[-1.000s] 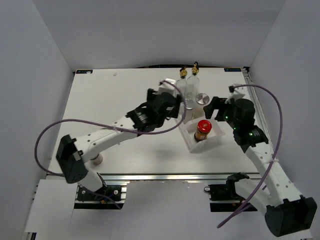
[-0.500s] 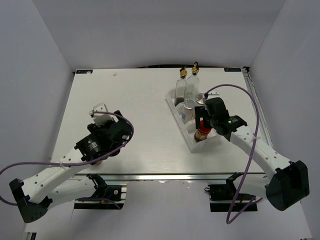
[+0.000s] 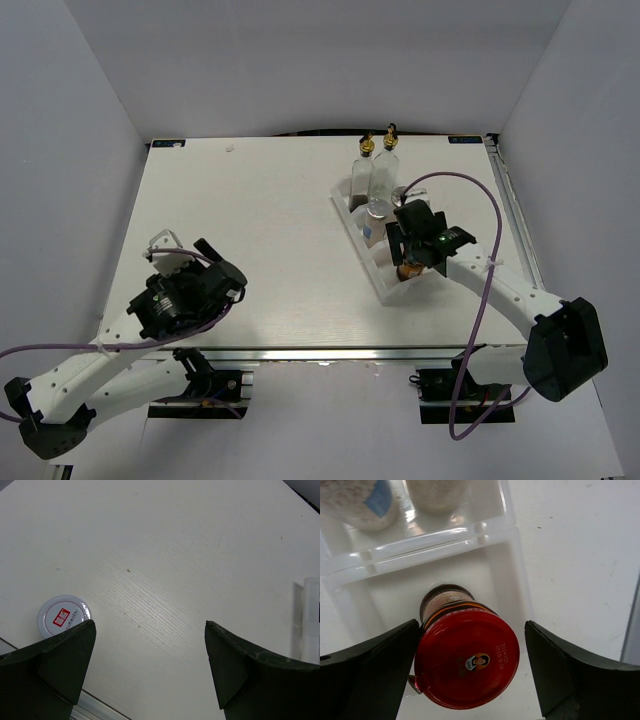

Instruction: Organize the condiment bottles

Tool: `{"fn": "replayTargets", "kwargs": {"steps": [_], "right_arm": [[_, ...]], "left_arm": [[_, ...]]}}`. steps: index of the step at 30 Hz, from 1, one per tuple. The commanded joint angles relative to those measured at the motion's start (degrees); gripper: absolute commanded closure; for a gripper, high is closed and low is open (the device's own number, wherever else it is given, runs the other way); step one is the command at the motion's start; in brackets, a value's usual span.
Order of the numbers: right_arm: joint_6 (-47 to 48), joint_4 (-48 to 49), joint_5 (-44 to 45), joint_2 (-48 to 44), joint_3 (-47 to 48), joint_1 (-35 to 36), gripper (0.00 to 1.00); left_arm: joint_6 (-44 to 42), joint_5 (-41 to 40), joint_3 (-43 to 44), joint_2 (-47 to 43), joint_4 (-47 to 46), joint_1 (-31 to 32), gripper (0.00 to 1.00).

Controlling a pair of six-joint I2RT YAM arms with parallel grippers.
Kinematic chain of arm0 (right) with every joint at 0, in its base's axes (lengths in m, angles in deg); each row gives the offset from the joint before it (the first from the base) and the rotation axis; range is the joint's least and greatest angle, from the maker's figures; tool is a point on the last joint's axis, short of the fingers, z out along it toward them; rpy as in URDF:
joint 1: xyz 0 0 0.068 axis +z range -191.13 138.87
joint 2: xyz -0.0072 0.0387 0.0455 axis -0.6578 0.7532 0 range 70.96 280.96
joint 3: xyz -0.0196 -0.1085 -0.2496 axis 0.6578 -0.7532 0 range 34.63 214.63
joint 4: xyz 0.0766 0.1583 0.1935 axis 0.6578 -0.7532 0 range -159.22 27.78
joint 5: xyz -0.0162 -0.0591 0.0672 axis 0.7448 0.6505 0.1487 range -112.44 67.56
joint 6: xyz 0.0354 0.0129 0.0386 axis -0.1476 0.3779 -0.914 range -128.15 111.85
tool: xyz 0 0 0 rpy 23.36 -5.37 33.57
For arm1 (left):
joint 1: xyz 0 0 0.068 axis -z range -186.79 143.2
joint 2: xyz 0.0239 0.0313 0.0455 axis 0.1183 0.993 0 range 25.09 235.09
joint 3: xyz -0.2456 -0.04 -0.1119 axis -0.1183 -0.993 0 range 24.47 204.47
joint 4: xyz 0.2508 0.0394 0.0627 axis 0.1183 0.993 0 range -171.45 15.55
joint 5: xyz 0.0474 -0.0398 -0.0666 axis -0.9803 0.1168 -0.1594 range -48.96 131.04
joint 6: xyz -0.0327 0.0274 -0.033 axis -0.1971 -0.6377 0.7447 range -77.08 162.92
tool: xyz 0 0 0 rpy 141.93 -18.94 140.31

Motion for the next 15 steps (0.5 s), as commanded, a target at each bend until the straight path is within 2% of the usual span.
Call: {"fn": "replayTargets", "kwargs": {"steps": [1, 5, 12, 15], "right_arm": [[-1.67, -2.02, 8.61, -0.06, 2.82, 0.01, 0.11], [-0.62, 0.0, 5.99, -1.55, 2.64, 0.01, 0.11], [4.3, 10.44, -14.2, -10.59, 0.63, 0.01, 0.11], [5.62, 15.37, -16.6, -14.73, 0.62, 0.01, 0.11]], "left_arm": [[4.09, -2.07, -0.09, -0.81, 3.47, 0.15, 0.02], [7.07, -1.37, -0.44, -0.55, 7.67, 0.15, 0.02], [9.18, 0.75, -5.79, -4.41, 8.57, 0.15, 0.02], [11.12, -0.57, -5.98, -6.17, 8.57, 0.15, 0.02]]}}
